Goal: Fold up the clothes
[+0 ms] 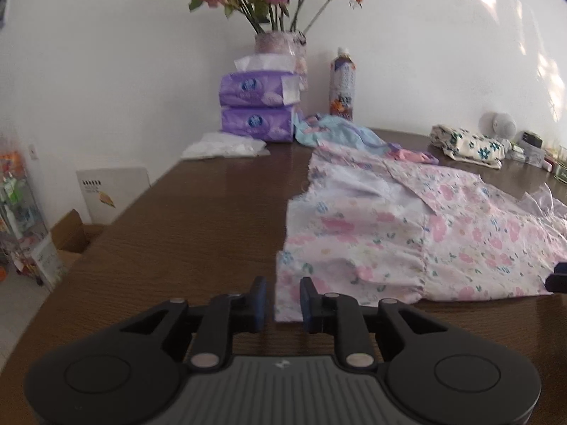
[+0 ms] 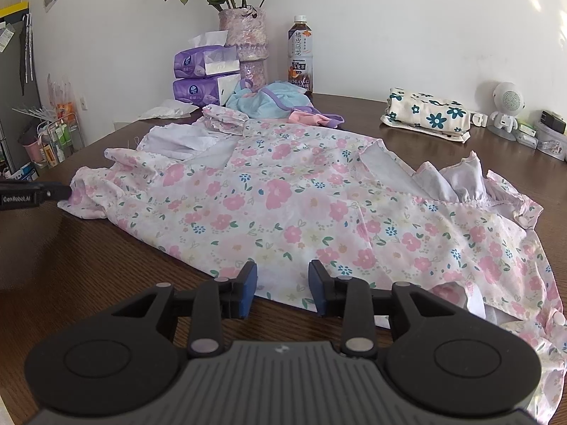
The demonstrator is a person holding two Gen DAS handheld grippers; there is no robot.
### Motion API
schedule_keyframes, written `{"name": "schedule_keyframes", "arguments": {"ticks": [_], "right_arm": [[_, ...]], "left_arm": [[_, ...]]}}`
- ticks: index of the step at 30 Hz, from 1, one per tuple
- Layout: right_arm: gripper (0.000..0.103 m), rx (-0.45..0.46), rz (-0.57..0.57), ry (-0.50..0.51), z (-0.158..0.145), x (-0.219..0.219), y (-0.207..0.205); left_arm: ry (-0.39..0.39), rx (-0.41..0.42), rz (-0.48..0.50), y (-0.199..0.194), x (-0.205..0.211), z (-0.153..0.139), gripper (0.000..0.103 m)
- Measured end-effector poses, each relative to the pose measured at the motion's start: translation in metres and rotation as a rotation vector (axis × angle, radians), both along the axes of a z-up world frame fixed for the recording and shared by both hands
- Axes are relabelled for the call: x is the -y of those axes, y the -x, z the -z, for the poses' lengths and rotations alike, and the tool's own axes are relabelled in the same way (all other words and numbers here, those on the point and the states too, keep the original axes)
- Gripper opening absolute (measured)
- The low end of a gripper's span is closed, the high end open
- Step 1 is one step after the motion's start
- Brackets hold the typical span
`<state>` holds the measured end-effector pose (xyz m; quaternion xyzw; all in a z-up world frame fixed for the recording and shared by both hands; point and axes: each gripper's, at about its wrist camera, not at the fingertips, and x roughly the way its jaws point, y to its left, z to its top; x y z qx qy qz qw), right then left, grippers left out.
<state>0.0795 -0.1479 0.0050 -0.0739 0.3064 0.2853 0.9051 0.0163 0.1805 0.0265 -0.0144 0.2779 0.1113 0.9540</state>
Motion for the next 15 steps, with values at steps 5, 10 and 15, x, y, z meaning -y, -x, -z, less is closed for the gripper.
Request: {"name": "schedule_keyframes", "arguments": {"ticks": [5, 10, 15], "right_arm": [[0.033, 0.008, -0.002, 0.015, 0.0, -0.002, 0.001], [0.033, 0.009, -0.002, 0.016, 0.0, -0.003, 0.001], [0.033, 0.009, -0.001, 0.016, 0.0, -0.003, 0.002]], "left_arm": [[0.037, 0.064, 0.115, 0.0, 0.02, -0.017, 0.022], [0.101, 0.046, 0.265, -0.02, 0.059, -0.013, 0.023], [0.141, 0.004, 0.388, -0.04, 0.096, -0.002, 0.03]]}}
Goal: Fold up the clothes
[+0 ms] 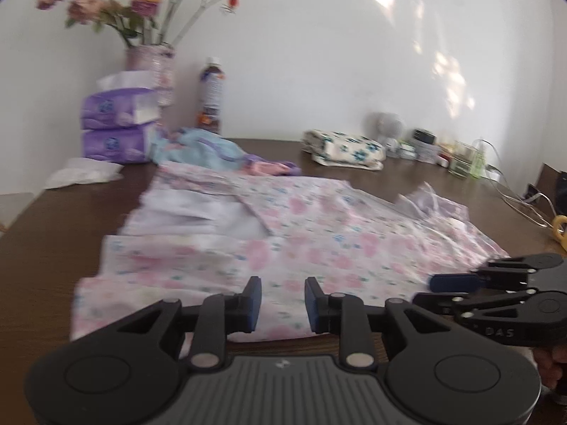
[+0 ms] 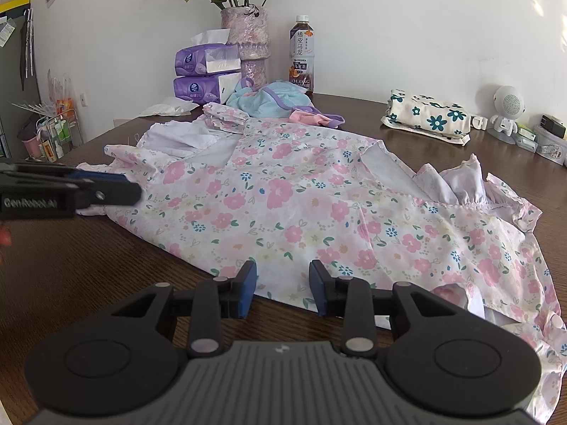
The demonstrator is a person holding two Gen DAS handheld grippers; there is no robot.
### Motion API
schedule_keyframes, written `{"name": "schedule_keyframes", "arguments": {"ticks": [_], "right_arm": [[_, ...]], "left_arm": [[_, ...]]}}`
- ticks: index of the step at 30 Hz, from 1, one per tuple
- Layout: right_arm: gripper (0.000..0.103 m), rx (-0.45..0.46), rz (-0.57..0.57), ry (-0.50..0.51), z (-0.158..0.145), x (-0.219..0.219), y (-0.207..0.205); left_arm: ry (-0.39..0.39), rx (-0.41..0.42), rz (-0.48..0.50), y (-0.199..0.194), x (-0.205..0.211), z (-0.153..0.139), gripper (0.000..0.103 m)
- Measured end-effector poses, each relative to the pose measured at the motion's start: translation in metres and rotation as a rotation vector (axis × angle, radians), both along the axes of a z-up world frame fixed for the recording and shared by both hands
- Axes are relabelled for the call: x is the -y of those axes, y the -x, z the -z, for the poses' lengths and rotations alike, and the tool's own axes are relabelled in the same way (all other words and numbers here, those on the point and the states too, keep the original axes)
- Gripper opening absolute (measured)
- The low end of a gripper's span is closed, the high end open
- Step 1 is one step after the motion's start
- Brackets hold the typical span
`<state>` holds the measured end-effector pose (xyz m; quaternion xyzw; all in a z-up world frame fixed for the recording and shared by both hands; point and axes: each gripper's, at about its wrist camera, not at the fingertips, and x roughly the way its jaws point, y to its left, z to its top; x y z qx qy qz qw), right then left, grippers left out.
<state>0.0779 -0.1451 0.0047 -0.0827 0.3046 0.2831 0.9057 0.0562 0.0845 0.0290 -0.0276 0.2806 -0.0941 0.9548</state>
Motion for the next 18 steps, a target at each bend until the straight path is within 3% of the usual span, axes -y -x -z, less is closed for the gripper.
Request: {"name": "schedule_keyframes", "arguments": {"ticks": [7, 18], "right_arm": [[0.034, 0.0, -0.002, 0.002, 0.0, 0.0, 0.0], [0.036, -0.001, -0.006, 0.002, 0.0, -0.001, 0.0]], "left_arm": [[0.003, -0.054, 0.027, -0.012, 0.016, 0.015, 0.03], [-0.015, -0.065, 0.029, -0.013, 0.02, 0.018, 0.03]]}}
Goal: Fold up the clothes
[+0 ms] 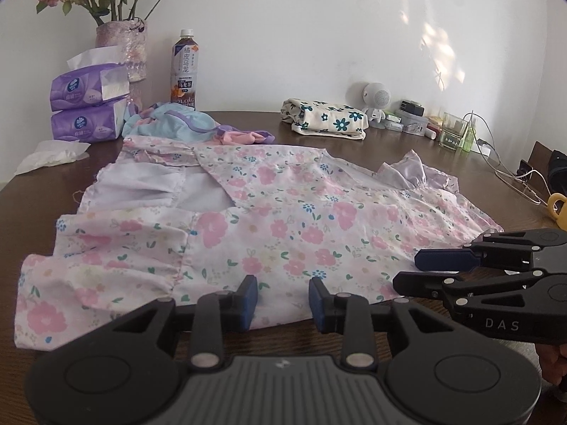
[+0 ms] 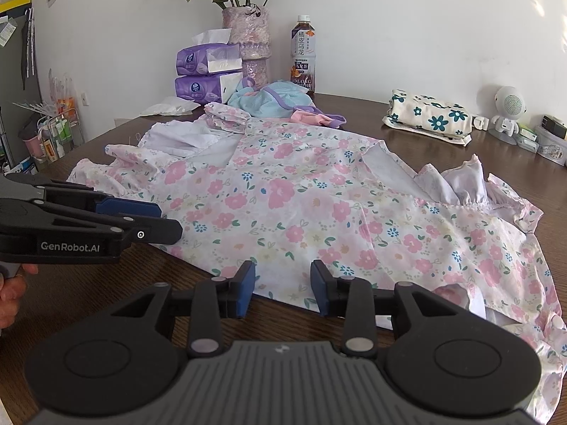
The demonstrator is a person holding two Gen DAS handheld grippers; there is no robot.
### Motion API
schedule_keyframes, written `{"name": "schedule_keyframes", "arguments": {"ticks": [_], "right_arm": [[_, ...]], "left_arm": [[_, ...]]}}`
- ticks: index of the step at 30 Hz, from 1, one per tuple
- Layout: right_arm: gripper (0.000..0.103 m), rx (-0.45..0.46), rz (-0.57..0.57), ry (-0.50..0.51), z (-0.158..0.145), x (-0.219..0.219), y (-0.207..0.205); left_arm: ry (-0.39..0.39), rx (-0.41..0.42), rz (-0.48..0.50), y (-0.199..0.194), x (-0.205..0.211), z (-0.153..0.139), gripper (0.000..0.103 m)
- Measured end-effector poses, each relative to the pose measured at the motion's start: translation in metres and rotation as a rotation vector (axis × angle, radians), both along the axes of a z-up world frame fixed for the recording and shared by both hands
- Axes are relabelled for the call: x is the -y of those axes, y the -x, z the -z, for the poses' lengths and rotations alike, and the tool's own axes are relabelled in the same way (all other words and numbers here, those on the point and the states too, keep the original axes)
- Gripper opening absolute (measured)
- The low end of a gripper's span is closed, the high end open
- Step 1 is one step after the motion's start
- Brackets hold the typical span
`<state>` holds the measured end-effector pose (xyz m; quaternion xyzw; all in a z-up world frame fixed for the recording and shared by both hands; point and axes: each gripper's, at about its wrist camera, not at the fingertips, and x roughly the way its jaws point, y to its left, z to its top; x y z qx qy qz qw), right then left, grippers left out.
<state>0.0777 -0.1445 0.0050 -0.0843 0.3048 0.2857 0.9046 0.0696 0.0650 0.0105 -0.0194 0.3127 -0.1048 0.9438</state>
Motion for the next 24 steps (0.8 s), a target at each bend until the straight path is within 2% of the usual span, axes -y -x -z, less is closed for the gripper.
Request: {"name": "schedule_keyframes", "arguments": {"ticks": [24], "right_arm": [[0.036, 0.001, 0.0, 0.002, -0.0002, 0.0, 0.0]], "left_arm": [[-0.027, 0.004, 0.004, 0.0004, 0.0041, 0.0003, 0.032]]}}
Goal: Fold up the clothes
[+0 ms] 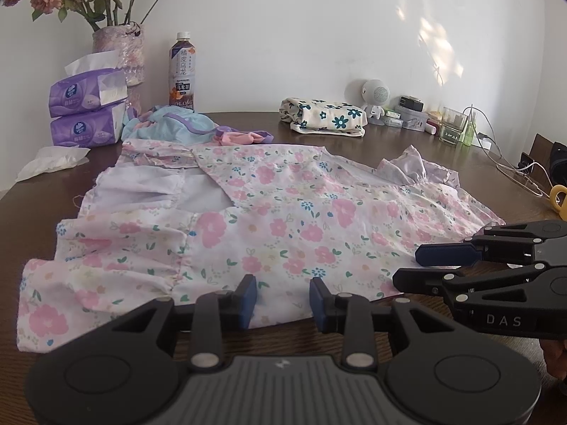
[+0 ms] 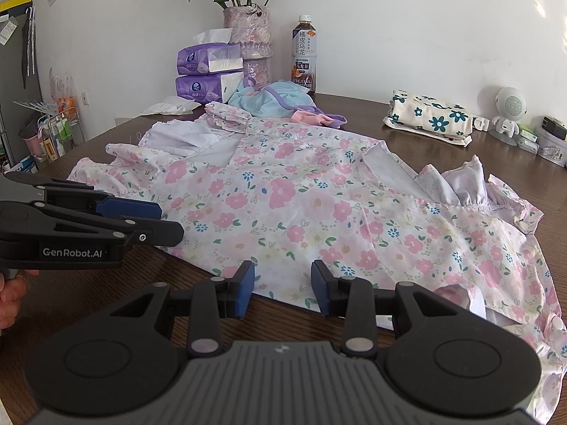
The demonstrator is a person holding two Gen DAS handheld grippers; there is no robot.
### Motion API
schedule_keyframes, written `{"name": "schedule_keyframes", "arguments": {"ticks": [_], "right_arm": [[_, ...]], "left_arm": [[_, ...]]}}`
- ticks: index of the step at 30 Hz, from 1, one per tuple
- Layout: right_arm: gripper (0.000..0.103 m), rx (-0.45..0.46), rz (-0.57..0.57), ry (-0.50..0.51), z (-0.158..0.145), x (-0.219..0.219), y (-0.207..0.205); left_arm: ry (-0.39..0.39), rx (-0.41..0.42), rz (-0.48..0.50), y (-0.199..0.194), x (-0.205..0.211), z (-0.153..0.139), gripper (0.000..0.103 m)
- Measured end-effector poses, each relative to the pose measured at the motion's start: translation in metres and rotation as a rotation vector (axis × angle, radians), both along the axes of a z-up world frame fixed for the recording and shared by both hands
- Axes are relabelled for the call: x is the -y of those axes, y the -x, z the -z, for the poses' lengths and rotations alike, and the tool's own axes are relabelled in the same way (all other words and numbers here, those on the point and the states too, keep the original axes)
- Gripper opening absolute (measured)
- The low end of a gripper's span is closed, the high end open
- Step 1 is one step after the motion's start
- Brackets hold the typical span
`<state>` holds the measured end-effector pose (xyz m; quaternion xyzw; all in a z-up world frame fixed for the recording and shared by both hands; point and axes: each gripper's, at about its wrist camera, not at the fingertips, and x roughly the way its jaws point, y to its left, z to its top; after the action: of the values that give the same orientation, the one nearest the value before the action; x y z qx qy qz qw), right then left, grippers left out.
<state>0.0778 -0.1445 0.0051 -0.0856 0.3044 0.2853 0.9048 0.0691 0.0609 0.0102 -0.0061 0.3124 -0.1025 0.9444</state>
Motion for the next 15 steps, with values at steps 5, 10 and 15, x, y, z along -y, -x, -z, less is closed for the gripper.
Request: {"name": "schedule_keyframes", "arguments": {"ticks": [5, 10, 15], "right_arm": [[0.037, 0.001, -0.002, 0.002, 0.0, -0.0004, 0.0002], [0.037, 0.001, -0.002, 0.002, 0.0, -0.0004, 0.0002], [0.037, 0.001, -0.002, 0.002, 0.0001, -0.0007, 0.0002]], "left_arm": [[0.0, 0.0, 0.0, 0.0002, 0.0002, 0.0001, 0.032], [0.001, 0.0, 0.003, 0.0001, 0.0001, 0.0, 0.033], [-0.005, 0.0, 0.006, 0.0001, 0.001, -0.0002, 0.034]]}}
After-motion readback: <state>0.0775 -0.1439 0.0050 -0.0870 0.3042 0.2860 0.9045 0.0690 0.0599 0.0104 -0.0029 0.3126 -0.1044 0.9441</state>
